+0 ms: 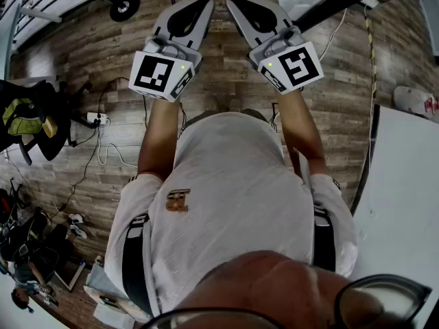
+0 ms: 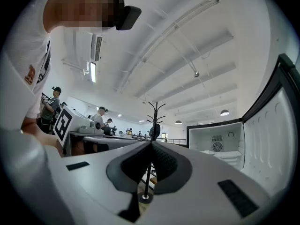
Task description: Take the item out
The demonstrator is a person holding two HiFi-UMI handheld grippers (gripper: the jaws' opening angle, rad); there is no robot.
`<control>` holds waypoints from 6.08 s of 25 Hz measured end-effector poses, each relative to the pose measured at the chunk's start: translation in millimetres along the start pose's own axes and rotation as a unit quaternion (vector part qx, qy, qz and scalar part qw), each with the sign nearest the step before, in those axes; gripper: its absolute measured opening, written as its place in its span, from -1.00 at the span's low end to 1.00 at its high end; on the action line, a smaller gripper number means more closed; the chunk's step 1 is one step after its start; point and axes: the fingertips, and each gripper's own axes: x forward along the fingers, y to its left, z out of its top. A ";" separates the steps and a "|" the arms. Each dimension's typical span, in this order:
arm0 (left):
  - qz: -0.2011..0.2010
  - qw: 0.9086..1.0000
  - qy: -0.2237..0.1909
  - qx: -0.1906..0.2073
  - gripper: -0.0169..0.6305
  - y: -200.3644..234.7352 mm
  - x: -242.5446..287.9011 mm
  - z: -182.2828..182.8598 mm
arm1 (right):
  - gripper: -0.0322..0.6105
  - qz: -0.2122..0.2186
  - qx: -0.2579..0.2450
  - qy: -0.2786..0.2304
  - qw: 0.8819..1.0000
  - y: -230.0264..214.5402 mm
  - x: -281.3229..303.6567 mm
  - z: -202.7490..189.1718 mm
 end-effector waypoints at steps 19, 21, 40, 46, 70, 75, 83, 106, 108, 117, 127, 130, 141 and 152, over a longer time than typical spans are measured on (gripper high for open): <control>0.000 1.000 -0.003 0.002 -0.89 35.3 3.0 0.5 | -0.80 -0.009 0.006 -0.002 1.000 -9.3 28.8 -4.4; 0.000 1.000 -0.004 0.004 -0.89 41.9 2.4 0.3 | -0.80 -0.011 0.005 -0.003 1.000 -10.3 34.4 -5.2; -0.029 1.000 -0.010 0.007 -0.89 103.6 -4.8 -21.8 | -0.80 -0.050 -0.002 0.008 0.999 -7.3 84.3 -36.5; -0.029 0.999 -0.015 0.008 -0.89 116.8 -15.9 -17.5 | -0.80 -0.055 -0.008 0.011 0.998 0.6 95.3 -34.1; -0.022 0.999 -0.003 0.028 -0.89 197.5 69.0 -34.4 | -0.80 -0.048 -0.012 0.005 0.999 -93.2 166.7 -59.8; -0.017 0.999 0.001 0.029 -0.89 219.1 104.1 -45.6 | -0.80 -0.043 -0.015 0.007 0.999 -130.4 187.6 -70.2; -0.001 1.000 0.005 0.024 -0.89 278.6 199.1 -56.1 | -0.80 -0.031 -0.023 0.009 0.999 -227.2 243.6 -80.4; 0.057 0.998 0.018 0.027 -0.89 363.4 373.0 -94.6 | -0.80 -0.013 -0.045 -0.008 0.999 -407.2 320.2 -120.3; 0.064 0.997 0.019 0.024 -0.89 372.0 382.4 -97.6 | -0.80 -0.014 -0.042 -0.021 0.999 -417.9 327.8 -119.5; 0.075 0.997 0.023 0.024 -0.89 394.9 398.1 -99.4 | -0.80 -0.021 -0.042 -0.021 0.999 -437.4 343.4 -121.6; 0.101 0.992 0.052 -0.050 -0.89 440.1 426.5 -100.5 | -0.80 -0.028 -0.060 -0.012 0.998 -461.5 375.4 -113.5; 0.110 0.988 0.051 -0.100 -0.89 451.9 434.5 -106.7 | -0.80 -0.032 -0.061 -0.009 0.998 -468.6 378.6 -113.4; 0.141 0.949 0.028 -0.280 -0.89 480.2 455.7 -135.0 | -0.80 -0.038 -0.069 -0.002 0.997 -487.1 376.2 -118.5; 0.144 0.876 -0.006 -0.461 -0.72 489.3 465.1 -161.5 | -0.80 -0.040 -0.088 -0.002 0.995 -487.8 374.3 -124.2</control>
